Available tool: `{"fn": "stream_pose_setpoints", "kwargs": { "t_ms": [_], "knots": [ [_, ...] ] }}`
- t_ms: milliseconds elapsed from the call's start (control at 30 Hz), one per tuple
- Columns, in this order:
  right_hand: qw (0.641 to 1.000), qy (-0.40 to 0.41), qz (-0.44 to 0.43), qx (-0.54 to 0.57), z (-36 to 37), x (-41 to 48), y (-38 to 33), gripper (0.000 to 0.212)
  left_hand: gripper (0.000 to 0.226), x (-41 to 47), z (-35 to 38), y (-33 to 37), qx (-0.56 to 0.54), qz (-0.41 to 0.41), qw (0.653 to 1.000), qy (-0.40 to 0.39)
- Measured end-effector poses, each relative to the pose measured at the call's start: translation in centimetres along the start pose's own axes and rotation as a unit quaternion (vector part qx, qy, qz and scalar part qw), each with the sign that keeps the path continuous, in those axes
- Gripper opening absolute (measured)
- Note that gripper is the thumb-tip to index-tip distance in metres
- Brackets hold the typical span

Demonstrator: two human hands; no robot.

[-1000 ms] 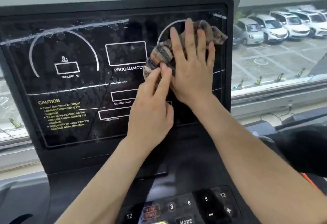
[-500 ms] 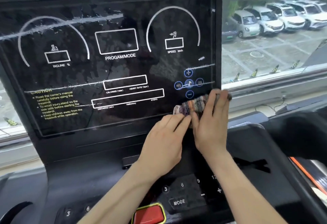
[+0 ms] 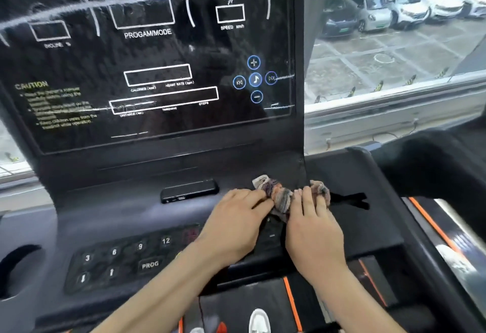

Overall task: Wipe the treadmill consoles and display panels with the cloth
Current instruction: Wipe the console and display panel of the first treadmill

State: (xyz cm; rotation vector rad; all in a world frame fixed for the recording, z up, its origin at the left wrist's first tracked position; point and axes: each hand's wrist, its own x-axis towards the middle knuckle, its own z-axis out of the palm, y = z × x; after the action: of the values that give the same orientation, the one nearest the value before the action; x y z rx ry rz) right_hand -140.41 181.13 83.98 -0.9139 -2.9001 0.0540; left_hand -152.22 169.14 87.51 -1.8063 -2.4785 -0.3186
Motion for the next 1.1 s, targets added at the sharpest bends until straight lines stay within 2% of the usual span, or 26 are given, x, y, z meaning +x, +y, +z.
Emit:
{"fn": "stream_pose_setpoints", "kwargs": {
  "t_ms": [100, 200, 267, 367, 533, 633, 700, 767, 833, 900, 1000, 1100],
  "knots": [
    [0.997, 0.065, -0.040, -0.018, -0.6, -2.8, -1.5, 0.045, 0.032, -2.1, 0.0, 0.8, -0.001, -0.038, 0.999, -0.009],
    [0.996, 0.037, -0.076, -0.009, -0.7, -5.8, -3.4, 0.045, 0.020, -4.6, 0.1, 1.2, -0.015, -0.060, 0.998, -0.009],
    [0.995, 0.022, -0.094, -0.008, -0.9, -6.8, -4.3, 0.044, 0.022, -6.5, 0.1, 1.2, -0.043, -0.066, 0.997, -0.006],
    [0.990, 0.046, -0.132, -0.026, -1.1, -7.5, -5.5, 0.044, 0.025, -9.4, -0.1, 0.9, -0.071, -0.074, 0.995, 0.007],
    [0.973, 0.097, -0.211, -0.023, 0.3, -9.5, -9.1, 0.045, 0.026, -14.9, 0.0, -0.5, -0.040, -0.116, 0.991, 0.050],
    [0.960, 0.100, -0.263, -0.009, 0.7, -10.5, -12.5, 0.047, 0.036, -18.8, -0.5, -1.8, -0.033, -0.196, 0.976, 0.085],
    [0.953, 0.081, -0.293, 0.010, 0.0, -11.2, -14.7, 0.033, 0.037, -21.8, -0.9, -2.9, -0.032, -0.265, 0.959, 0.092],
    [0.946, 0.042, -0.320, 0.039, -0.4, -11.9, -16.4, 0.049, 0.033, -25.3, -1.4, -3.5, -0.033, -0.337, 0.937, 0.087],
    [0.937, 0.035, -0.340, 0.073, -0.4, -12.5, -17.5, 0.051, 0.031, -28.4, -1.8, -3.6, -0.034, -0.386, 0.918, 0.086],
    [0.931, 0.038, -0.346, 0.113, -0.3, -12.5, -18.3, 0.043, 0.030, -30.4, -2.3, -3.6, -0.035, -0.406, 0.907, 0.103],
    [0.930, 0.048, -0.359, 0.062, 0.3, -12.5, -19.5, 0.037, 0.027, -31.8, -3.1, -3.7, 0.008, -0.412, 0.906, 0.099],
    [0.929, 0.039, -0.367, 0.031, 0.3, -12.6, -21.1, 0.048, 0.018, -32.4, -3.6, -4.0, 0.023, -0.428, 0.899, 0.092]
  ]
}}
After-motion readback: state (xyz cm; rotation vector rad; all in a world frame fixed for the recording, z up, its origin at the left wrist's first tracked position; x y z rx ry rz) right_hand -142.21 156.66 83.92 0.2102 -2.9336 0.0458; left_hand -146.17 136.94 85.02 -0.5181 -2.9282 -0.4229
